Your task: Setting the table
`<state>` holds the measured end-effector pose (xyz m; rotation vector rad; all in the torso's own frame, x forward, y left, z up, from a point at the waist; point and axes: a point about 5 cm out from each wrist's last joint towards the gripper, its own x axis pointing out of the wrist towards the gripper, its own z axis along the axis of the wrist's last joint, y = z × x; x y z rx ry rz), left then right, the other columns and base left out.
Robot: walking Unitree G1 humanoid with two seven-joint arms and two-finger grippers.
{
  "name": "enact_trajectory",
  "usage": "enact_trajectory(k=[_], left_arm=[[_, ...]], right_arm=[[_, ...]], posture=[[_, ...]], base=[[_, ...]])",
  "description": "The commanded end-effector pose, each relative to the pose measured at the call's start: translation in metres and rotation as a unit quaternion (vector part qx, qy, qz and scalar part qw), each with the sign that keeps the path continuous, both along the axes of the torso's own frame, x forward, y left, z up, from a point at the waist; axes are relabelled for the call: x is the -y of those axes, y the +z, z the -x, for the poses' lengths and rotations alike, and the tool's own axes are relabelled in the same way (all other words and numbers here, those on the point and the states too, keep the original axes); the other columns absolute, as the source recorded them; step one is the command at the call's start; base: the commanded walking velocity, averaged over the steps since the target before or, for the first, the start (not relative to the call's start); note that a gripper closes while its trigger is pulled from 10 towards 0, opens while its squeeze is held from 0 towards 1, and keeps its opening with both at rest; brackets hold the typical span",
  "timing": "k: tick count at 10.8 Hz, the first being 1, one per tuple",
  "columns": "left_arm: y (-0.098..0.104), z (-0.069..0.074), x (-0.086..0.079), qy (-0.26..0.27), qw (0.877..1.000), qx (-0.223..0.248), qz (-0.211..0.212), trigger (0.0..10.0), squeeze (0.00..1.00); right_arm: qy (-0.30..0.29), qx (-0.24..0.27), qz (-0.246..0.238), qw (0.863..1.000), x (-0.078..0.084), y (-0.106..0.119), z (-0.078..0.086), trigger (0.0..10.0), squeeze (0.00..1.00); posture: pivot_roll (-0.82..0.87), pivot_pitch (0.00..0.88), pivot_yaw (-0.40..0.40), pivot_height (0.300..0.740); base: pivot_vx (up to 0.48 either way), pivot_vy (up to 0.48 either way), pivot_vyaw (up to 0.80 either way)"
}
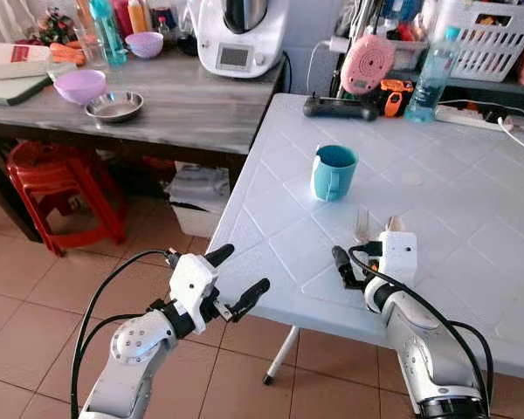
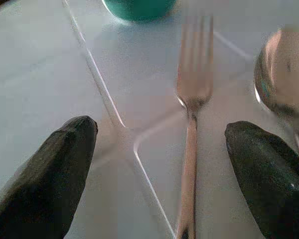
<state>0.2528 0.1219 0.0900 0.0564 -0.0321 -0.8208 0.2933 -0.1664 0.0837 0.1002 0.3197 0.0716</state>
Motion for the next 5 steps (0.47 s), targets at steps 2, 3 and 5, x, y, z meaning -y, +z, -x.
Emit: enact_trajectory(k=[2,3,5], left_arm=[[-0.001,0.002,0.001,-0.009,1.0,-0.006,0.005,10.0,0.0],[0.0,0.003,0.003,-0.015,1.0,-0.004,0.007,10.0,0.0],[0.001,0.003,0.006,-0.028,1.0,-0.007,0.011,10.0,0.0]], right_arm=[[0.002,-0.01,0.003,1.0,0.003,-0.001,-0.006,0.0,0.0],[0.003,-0.009,0.004,1.0,0.004,0.001,-0.009,0.0,0.0],[0.021,-0.024,0.013,0.999,0.006,-0.001,-0.017,0.1,0.0]], posture=[[0.03,0.07,0.003,0.74],[0.03,0.07,0.003,0.74],[0.02,0.061,0.001,0.74]], base=[[0.0,0.0,0.0],[0.0,0.0,0.0],[0.0,0.0,0.0]])
